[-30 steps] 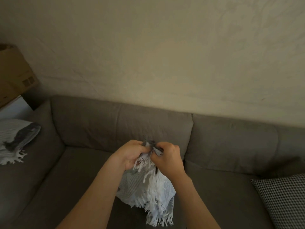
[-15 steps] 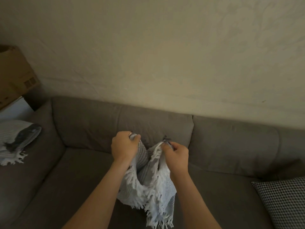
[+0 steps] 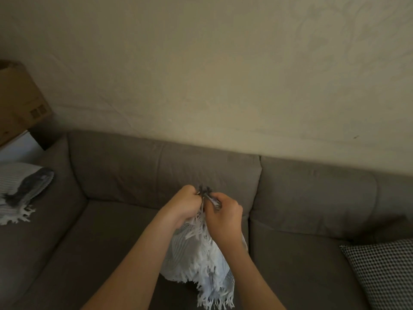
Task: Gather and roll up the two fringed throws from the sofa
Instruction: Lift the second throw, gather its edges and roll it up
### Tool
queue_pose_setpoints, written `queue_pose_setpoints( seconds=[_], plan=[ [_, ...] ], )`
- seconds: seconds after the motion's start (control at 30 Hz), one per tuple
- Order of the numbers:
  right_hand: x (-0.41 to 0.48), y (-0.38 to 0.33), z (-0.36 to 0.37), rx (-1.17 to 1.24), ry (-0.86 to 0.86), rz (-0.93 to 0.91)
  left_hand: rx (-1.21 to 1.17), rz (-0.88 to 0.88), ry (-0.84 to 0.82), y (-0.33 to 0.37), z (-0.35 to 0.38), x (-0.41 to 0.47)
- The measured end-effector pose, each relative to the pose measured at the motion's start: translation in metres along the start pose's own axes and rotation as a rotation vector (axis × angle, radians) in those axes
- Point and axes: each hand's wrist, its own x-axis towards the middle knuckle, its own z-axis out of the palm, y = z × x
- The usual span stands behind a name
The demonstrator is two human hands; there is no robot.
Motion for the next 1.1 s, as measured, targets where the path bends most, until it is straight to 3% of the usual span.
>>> queue_pose_setpoints(
  seconds=[0.17, 0.33, 0.5, 0.63, 0.73, 0.83, 0.97, 1.1],
  plan=[
    [0.002, 0.006, -0.002, -0.035, -0.02, -0.103, -0.337, -0.195, -0.015, 0.009, 0.0, 0.003],
    [0.008, -0.005, -0.012, -0.09, -0.218, -0.237, -0.58, -0.276, 0.012, 0.017, -0.003, 0.004],
    [0.021, 0.004, -0.018, -0.2, -0.28, -0.312, -0.807, -0.279, -0.24, 0.017, -0.012, 0.001],
    [0.023, 0.002, -0.018, -0.261, -0.301, -0.294, -0.753, -0.188, -0.36, 0.011, -0.016, -0.001],
    [0.028, 0.001, -0.02, -0.197, -0.216, -0.234, -0.607, -0.134, -0.369, 0.007, -0.015, -0.005],
    [0.031, 0.003, -0.02, -0.083, -0.136, -0.068, -0.342, -0.046, -0.337, 0.001, -0.014, 0.006],
    [0.04, 0.003, -0.027, 0.107, -0.144, 0.066, 0.026, 0.156, -0.099, 0.004, -0.017, 0.013],
    [0.055, -0.014, -0.045, 0.387, -0.241, 0.129, 0.359, 0.409, -0.16, 0.014, -0.023, 0.017]
  ],
)
